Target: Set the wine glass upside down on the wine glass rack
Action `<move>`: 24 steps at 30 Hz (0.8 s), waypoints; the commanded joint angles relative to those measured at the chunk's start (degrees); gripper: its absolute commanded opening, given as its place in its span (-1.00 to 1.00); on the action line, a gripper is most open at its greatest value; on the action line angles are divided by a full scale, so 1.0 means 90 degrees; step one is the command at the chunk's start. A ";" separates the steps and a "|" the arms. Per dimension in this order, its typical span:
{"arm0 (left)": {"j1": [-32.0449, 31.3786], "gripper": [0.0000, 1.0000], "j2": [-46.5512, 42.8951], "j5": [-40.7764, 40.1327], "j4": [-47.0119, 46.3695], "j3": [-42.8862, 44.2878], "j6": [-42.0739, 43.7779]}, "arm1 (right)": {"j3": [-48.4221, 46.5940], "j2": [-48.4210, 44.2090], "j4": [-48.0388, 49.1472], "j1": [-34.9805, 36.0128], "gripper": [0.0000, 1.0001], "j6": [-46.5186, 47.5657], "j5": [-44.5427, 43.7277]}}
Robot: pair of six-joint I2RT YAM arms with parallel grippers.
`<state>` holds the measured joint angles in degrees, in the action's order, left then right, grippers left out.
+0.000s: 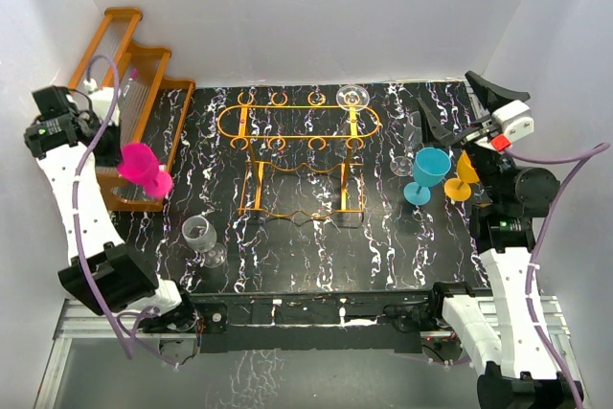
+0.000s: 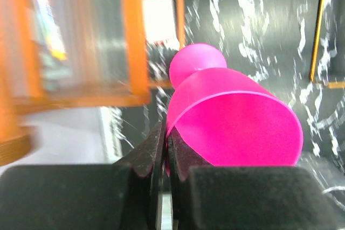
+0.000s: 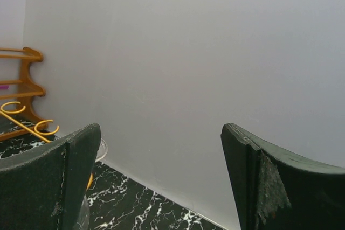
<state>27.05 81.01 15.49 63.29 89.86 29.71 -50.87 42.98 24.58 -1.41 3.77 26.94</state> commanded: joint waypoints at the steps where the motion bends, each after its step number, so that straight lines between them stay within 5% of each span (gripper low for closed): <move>1: 0.0032 -1.00 -0.0726 0.0233 -0.0761 0.1019 -0.0102 | -0.0129 -0.0161 0.0357 -0.0009 0.97 0.0070 -0.0021; 5: 0.0032 -1.00 -0.1580 0.0900 -0.2579 0.0759 -0.0673 | -0.0271 -0.0139 0.0546 -0.0009 0.97 -0.0193 0.0647; 7: 0.0031 -1.00 -0.2059 0.1113 -0.4039 0.0367 -0.1140 | -0.0533 -0.0085 0.0526 -0.0009 0.97 -0.1470 0.0093; 9: 0.0032 -1.00 -0.2210 0.1244 -0.4891 0.0280 -0.1647 | -0.1441 0.0217 -0.0746 -0.0009 0.97 -0.2495 -0.0604; 13: 0.0034 -1.00 -0.2470 0.1489 -0.7234 -0.0353 -0.2864 | -0.3085 0.1030 -0.2382 -0.0009 0.97 -0.2818 0.0706; 16: 0.0032 -1.00 -0.2944 0.1734 -1.0273 -0.1564 -0.4021 | -0.2443 0.1114 -0.0248 -0.0009 0.97 -0.4770 0.1437; 20: 0.0032 -1.00 -0.3242 0.1425 -1.4737 -0.3273 -0.5739 | -0.1288 0.1448 0.3552 0.0004 0.97 -0.8091 0.1078; 24: 0.0032 -1.00 -0.3519 0.0926 -1.5161 -0.3526 -0.6773 | -0.1633 0.1633 0.3420 0.0637 0.97 -0.7875 0.0664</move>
<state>27.14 52.84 27.57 -49.82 58.65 -16.34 -63.24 56.10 44.69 -0.67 -56.47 35.81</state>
